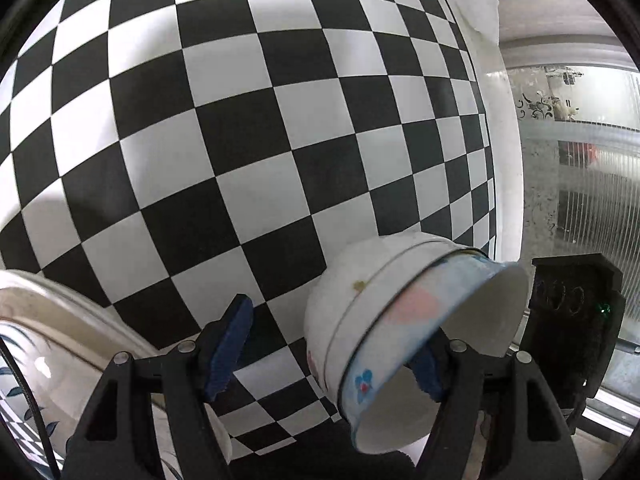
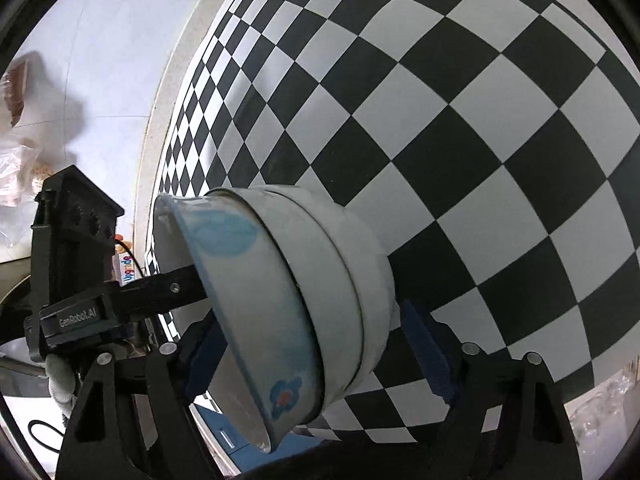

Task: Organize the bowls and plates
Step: 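Lift the bowl stack with both tools and carry it over the plate stack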

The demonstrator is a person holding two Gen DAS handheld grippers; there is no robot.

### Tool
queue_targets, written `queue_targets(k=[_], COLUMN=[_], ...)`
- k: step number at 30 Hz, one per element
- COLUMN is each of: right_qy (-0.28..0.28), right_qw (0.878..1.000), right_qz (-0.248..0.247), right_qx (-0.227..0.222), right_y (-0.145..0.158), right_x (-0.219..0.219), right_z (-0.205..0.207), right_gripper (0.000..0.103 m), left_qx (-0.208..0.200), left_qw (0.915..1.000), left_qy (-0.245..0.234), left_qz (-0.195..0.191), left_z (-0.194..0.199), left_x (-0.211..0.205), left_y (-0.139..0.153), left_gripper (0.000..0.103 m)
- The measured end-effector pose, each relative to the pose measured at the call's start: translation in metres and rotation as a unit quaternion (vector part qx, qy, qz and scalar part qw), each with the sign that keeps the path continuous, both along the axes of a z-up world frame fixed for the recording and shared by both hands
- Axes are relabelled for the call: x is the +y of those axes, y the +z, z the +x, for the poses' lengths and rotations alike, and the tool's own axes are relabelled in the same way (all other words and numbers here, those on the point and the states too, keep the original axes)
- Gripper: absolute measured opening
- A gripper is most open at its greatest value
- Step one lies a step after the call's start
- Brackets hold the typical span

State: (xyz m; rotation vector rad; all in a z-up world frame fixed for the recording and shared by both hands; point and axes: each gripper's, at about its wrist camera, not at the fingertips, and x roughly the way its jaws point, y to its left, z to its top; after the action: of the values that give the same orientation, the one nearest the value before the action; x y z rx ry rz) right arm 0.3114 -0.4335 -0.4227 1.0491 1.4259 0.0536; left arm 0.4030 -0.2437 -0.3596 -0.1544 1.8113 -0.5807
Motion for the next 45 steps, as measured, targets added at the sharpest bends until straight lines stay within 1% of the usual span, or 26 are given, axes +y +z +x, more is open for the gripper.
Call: queue_targets(k=[2,3,4,6,8,10,13,16,20,24,29,39,45], right_qy=[-0.001,-0.001,-0.001,0.0,-0.007,-0.012,-0.012,-0.01,-0.002,0.003,0.013,0.029,0.058], right_qw=[1.0,1.0,1.0,1.0,1.0,1.0,1.0,1.0,0.999,0.999,0.999,0.998,0.996], right_qz=[0.002,0.001,-0.001,-0.008,-0.007,-0.003,-0.009,-0.015,-0.031,-0.032,-0.037,-0.04,-0.035], right_qx=[0.001,0.002,0.003,0.009,0.01,0.011,0.01,0.008,0.007,0.005,-0.005,-0.033,-0.052], right_y=[-0.004,-0.006,-0.009,-0.011,-0.014,-0.017,-0.018,-0.012,-0.002,0.002,0.015,0.036,0.057], right_x=[-0.002,-0.002,-0.003,-0.006,-0.011,-0.015,-0.017,-0.018,-0.007,-0.004,-0.001,0.022,0.043], right_z=[0.0,0.0,0.001,-0.003,-0.007,-0.01,-0.013,-0.015,-0.007,-0.005,-0.003,0.023,0.036], right_gripper=[0.077,0.074,0.072,0.061,0.058,0.057,0.057,0.057,0.056,0.054,0.051,0.05,0.05], left_qx=[0.006,0.019,0.026,0.022,0.018,0.011,-0.002,-0.01,-0.017,-0.023,-0.037,-0.064,-0.08], left_qw=[0.9999,0.9995,0.9992,0.9993,0.9994,0.9995,0.9997,0.9996,0.9995,0.9995,0.9992,0.9978,0.9964], left_qy=[-0.005,-0.008,-0.006,-0.009,-0.011,-0.012,-0.016,-0.02,-0.026,-0.019,-0.01,0.011,0.028], left_qz=[-0.012,-0.023,-0.03,-0.028,-0.027,-0.026,-0.02,-0.018,-0.012,-0.009,-0.008,-0.011,-0.008], left_z=[0.001,0.001,0.001,0.001,0.0,-0.002,-0.005,-0.008,-0.012,-0.014,-0.012,-0.007,-0.009], left_x=[-0.002,-0.005,-0.005,-0.007,-0.007,-0.008,-0.008,-0.008,-0.005,0.001,0.008,0.033,0.057], left_y=[-0.001,-0.003,-0.004,-0.003,-0.002,0.0,0.004,0.006,0.008,0.012,0.02,0.051,0.073], left_gripper=[0.052,0.041,0.04,0.04,0.04,0.04,0.04,0.04,0.04,0.04,0.04,0.039,0.039])
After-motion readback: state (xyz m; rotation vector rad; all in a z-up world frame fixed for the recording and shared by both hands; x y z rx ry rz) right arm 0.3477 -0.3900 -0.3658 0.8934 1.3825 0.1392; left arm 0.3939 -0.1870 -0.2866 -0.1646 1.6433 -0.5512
